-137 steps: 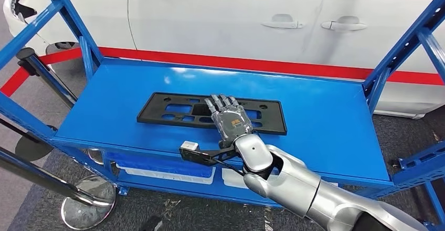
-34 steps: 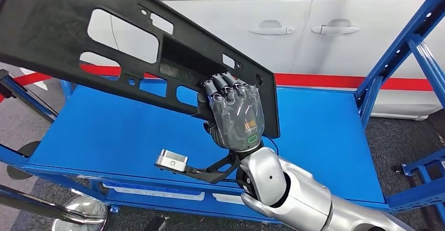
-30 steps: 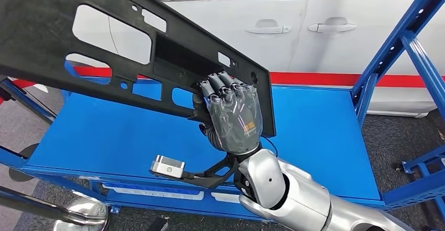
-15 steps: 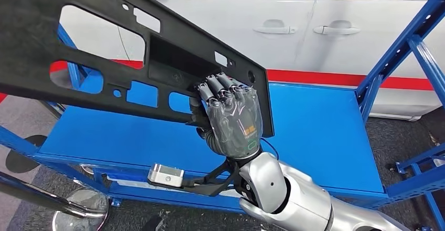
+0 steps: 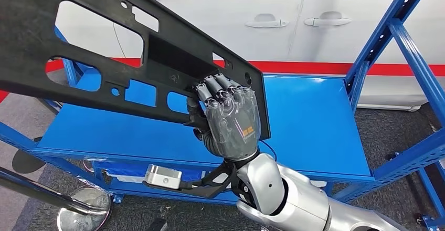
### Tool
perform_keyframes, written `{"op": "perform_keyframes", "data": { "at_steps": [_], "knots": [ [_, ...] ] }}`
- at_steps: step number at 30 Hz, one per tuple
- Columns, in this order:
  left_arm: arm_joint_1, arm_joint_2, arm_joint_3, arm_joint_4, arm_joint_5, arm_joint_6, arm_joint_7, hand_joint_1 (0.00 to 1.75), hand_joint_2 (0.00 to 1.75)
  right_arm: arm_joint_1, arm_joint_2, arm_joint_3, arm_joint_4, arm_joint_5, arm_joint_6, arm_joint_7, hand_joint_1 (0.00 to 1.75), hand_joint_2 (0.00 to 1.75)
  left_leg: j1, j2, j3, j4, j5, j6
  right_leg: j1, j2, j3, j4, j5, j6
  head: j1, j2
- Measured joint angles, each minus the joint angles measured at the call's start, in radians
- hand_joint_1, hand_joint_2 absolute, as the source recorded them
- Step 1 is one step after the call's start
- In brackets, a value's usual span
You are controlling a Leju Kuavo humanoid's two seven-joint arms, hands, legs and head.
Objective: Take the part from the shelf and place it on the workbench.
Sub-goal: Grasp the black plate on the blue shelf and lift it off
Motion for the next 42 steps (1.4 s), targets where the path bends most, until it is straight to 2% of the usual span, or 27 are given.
{"op": "perform_keyframes", "data": {
  "at_steps": [1, 2, 3, 5, 7, 8, 11, 12, 13, 16, 17, 18, 19, 21, 22, 23, 26, 27, 29, 31, 32, 33, 34, 36, 38, 40, 42],
  "knots": [
    [0.0, 0.0, 0.0, 0.0, 0.0, 0.0, 0.0, 0.0, 1.75, 0.001, 0.001, 0.0, 0.0, -0.001, -0.001, 0.0, 1.75, 1.75, 0.002, 0.0, -0.016, 0.052, -0.025, -0.003, 0.001, 0.0, -0.007, 0.0, 0.005, 0.0, 0.0, 0.0],
    [0.0, 0.0, 0.0, 0.0, 0.0, 0.0, 0.0, 0.0, 1.75, 0.002, 0.001, 0.0, 0.0, -0.001, -0.001, 0.0, 1.75, 1.75, 0.003, 0.0, -0.019, 0.079, -0.033, -0.005, 0.001, 0.0, -0.014, 0.001, 0.009, 0.0, 0.0, 0.0],
    [0.0, 0.0, 0.0, 0.0, 0.0, 0.0, 0.0, 0.0, 1.75, 0.003, 0.001, 0.0, 0.0, -0.002, -0.002, 0.0, 1.75, 1.75, 0.003, 0.0, -0.005, 0.071, -0.023, -0.005, 0.001, 0.0, -0.021, 0.003, 0.014, 0.001, 0.0, 0.0],
    [-0.001, 0.0, 0.0, 0.0, 0.0, 0.0, 0.001, 0.0, 1.75, 0.003, 0.002, 0.0, 0.0, -0.003, -0.002, 0.0, 1.75, 1.75, 0.001, 0.0, 0.074, -0.043, 0.025, 0.003, 0.002, 0.001, -0.031, 0.005, 0.022, 0.004, 0.0, 0.0],
    [-0.003, 0.002, 0.0, 0.0, 0.0, 0.001, 0.002, 0.0, 1.75, 0.003, 0.003, 0.0, 0.0, -0.004, -0.003, 0.0, 1.75, 1.75, -0.005, -0.001, 0.149, -0.161, 0.053, 0.015, 0.002, 0.001, -0.036, 0.003, 0.03, 0.012, 0.0, 0.0],
    [-0.003, 0.002, 0.0, 0.0, 0.0, 0.002, 0.002, 0.0, 1.75, 0.003, 0.004, 0.0, 0.0, -0.004, -0.004, 0.0, 1.75, 1.75, -0.009, -0.002, 0.164, -0.19, 0.056, 0.02, 0.001, 0.0, -0.037, 0.001, 0.035, 0.018, 0.0, 0.0],
    [-0.003, 0.003, 0.0, 0.0, 0.0, 0.002, 0.003, 0.0, 1.75, 0.003, 0.005, 0.0, 0.0, -0.005, -0.006, 0.0, 1.75, 1.75, -0.012, 0.0, 0.163, -0.209, 0.073, 0.034, 0.0, -0.001, -0.038, -0.004, 0.045, 0.038, -0.003, 0.0],
    [-0.003, 0.003, 0.0, 0.0, -0.001, 0.002, 0.003, 0.0, 1.75, 0.003, 0.006, 0.0, 0.0, -0.005, -0.006, 0.0, 1.75, 1.75, -0.009, 0.001, 0.161, -0.217, 0.082, 0.041, 0.001, -0.001, -0.044, 0.006, 0.033, 0.043, -0.001, 0.0],
    [-0.004, 0.003, 0.0, 0.0, -0.001, 0.002, 0.003, 0.0, 1.75, 0.003, 0.006, 0.0, 0.0, -0.005, -0.006, 0.0, 1.75, 1.75, -0.006, 0.004, 0.158, -0.224, 0.092, 0.049, 0.002, 0.0, -0.056, 0.035, 0.007, 0.047, 0.001, 0.0],
    [-0.005, 0.002, 0.0, 0.0, -0.001, 0.002, 0.003, 0.0, 1.75, 0.006, 0.005, 0.0, 0.0, -0.005, -0.006, -0.001, 1.75, 1.75, -0.004, 0.007, 0.134, -0.226, 0.111, 0.06, 0.0, 0.001, -0.118, 0.211, -0.107, 0.057, 0.006, 0.0],
    [-0.004, 0.002, 0.0, 0.0, -0.001, 0.002, 0.003, 0.0, 1.75, 0.007, 0.005, 0.0, 0.001, -0.005, -0.006, -0.001, 1.75, 1.75, -0.004, 0.007, 0.124, -0.222, 0.115, 0.06, -0.001, 0.001, -0.126, 0.251, -0.122, 0.06, 0.005, 0.0],
    [-0.004, 0.002, 0.0, 0.0, -0.001, 0.002, 0.003, 0.0, 1.75, 0.008, 0.004, 0.0, 0.001, -0.005, -0.006, -0.001, 1.75, 1.75, -0.003, 0.007, 0.115, -0.217, 0.118, 0.058, -0.002, 0.001, -0.119, 0.258, -0.119, 0.062, 0.006, 0.0],
    [-0.004, 0.001, 0.0, 0.0, -0.001, 0.002, 0.003, 0.0, 1.75, 0.009, 0.004, 0.0, 0.001, -0.005, -0.006, -0.001, 1.75, 1.75, -0.002, 0.007, 0.105, -0.211, 0.121, 0.056, -0.004, 0.0, -0.091, 0.224, -0.1, 0.064, 0.006, 0.0],
    [-0.003, 0.0, 0.0, 0.0, -0.001, 0.001, 0.002, 0.0, 1.75, 0.008, 0.004, 0.0, 0.001, -0.005, -0.006, -0.001, 1.75, 1.75, -0.001, 0.006, 0.087, -0.193, 0.122, 0.049, -0.007, 0.0, -0.007, 0.096, -0.057, 0.064, 0.006, 0.0],
    [-0.004, 0.0, 0.0, 0.0, -0.002, 0.001, 0.002, 0.0, 1.75, 0.007, 0.004, 0.0, 0.001, -0.005, -0.006, -0.001, 1.75, 1.75, -0.001, 0.005, 0.08, -0.186, 0.123, 0.044, -0.005, 0.002, 0.021, 0.048, -0.045, 0.061, 0.006, 0.0],
    [-0.004, 0.0, 0.0, 0.0, -0.002, 0.001, 0.002, 0.0, 1.75, 0.007, 0.005, 0.0, 0.001, -0.006, -0.006, -0.002, 1.75, 1.75, -0.001, 0.005, 0.074, -0.179, 0.124, 0.038, -0.003, 0.004, 0.035, 0.023, -0.041, 0.056, 0.006, 0.0],
    [-0.004, 0.001, 0.0, 0.0, -0.003, 0.001, 0.001, 0.0, 1.75, 0.005, 0.005, 0.0, 0.0, -0.01, -0.007, -0.01, 1.75, 1.75, -0.004, 0.002, 0.068, -0.172, 0.13, 0.021, -0.005, 0.005, 0.027, 0.015, -0.033, 0.033, 0.004, 0.0],
    [-0.004, 0.002, 0.0, 0.0, -0.003, 0.0, 0.001, 0.0, 1.75, 0.005, 0.005, 0.0, 0.0, -0.01, -0.007, -0.011, 1.75, 1.75, -0.004, 0.002, 0.062, -0.163, 0.121, 0.016, -0.006, 0.004, 0.023, 0.01, -0.028, 0.025, 0.003, 0.0],
    [-0.004, 0.002, 0.0, 0.0, -0.004, -0.001, 0.002, 0.0, 1.75, 0.004, 0.006, 0.0, 0.001, -0.012, -0.007, -0.014, 1.75, 1.75, 0.0, 0.001, 0.034, -0.096, 0.063, 0.005, -0.008, 0.002, 0.012, 0.005, -0.014, 0.011, 0.0, 0.0],
    [-0.003, 0.002, -0.001, 0.0, -0.004, -0.003, 0.002, 0.0, 1.75, 0.003, 0.007, 0.0, 0.001, -0.013, -0.008, -0.014, 1.75, 1.75, 0.002, 0.001, -0.007, 0.024, -0.013, -0.002, -0.006, 0.002, -0.003, 0.005, -0.002, 0.004, -0.002, 0.0],
    [-0.003, 0.002, -0.001, 0.0, -0.004, -0.004, 0.002, 0.0, 1.75, 0.003, 0.007, 0.0, 0.001, -0.014, -0.008, -0.014, 1.75, 1.75, 0.002, 0.001, -0.019, 0.069, -0.032, -0.003, -0.003, 0.002, -0.011, 0.006, 0.003, 0.003, -0.002, 0.0],
    [-0.003, 0.002, -0.002, 0.0, -0.004, -0.005, 0.002, 0.0, 1.75, 0.003, 0.007, 0.0, 0.001, -0.014, -0.008, -0.014, 1.75, 1.75, 0.002, 0.001, -0.015, 0.084, -0.033, -0.001, -0.001, 0.003, -0.019, 0.006, 0.009, 0.002, -0.002, 0.0],
    [-0.003, 0.002, -0.002, 0.0, -0.005, -0.005, 0.002, 0.0, 1.75, 0.003, 0.007, 0.0, 0.001, -0.015, -0.008, -0.014, 1.75, 1.75, 0.0, 0.001, 0.006, 0.063, -0.017, 0.004, 0.002, 0.003, -0.026, 0.006, 0.014, 0.001, -0.002, 0.0],
    [-0.004, 0.005, -0.003, 0.0, -0.006, -0.004, 0.002, 0.0, 1.75, 0.003, 0.007, 0.0, 0.001, -0.017, -0.009, -0.014, 1.75, 1.75, -0.007, 0.0, 0.088, -0.06, 0.031, 0.023, 0.006, 0.004, -0.034, 0.006, 0.022, 0.001, -0.002, 0.0],
    [-0.006, 0.009, -0.004, 0.0, -0.008, -0.005, 0.002, 0.0, 1.75, 0.002, 0.007, -0.001, 0.001, -0.018, -0.01, -0.014, 1.75, 1.75, -0.016, -0.001, 0.154, -0.169, 0.053, 0.041, 0.007, 0.003, -0.039, 0.005, 0.031, 0.007, -0.001, 0.0],
    [-0.007, 0.012, -0.005, 0.0, -0.009, -0.005, 0.002, 0.0, 1.75, 0.002, 0.007, -0.001, 0.001, -0.019, -0.011, -0.014, 1.75, 1.75, -0.023, -0.002, 0.17, -0.201, 0.058, 0.049, 0.004, 0.001, -0.041, -0.001, 0.042, 0.019, -0.002, 0.0],
    [-0.006, 0.014, -0.006, 0.0, -0.009, -0.004, 0.002, 0.0, 1.75, 0.002, 0.006, -0.001, 0.001, -0.02, -0.013, -0.014, 1.75, 1.75, -0.019, 0.0, 0.171, -0.221, 0.076, 0.055, 0.004, 0.002, -0.043, -0.002, 0.043, 0.031, -0.002, 0.0]
  ]
}}
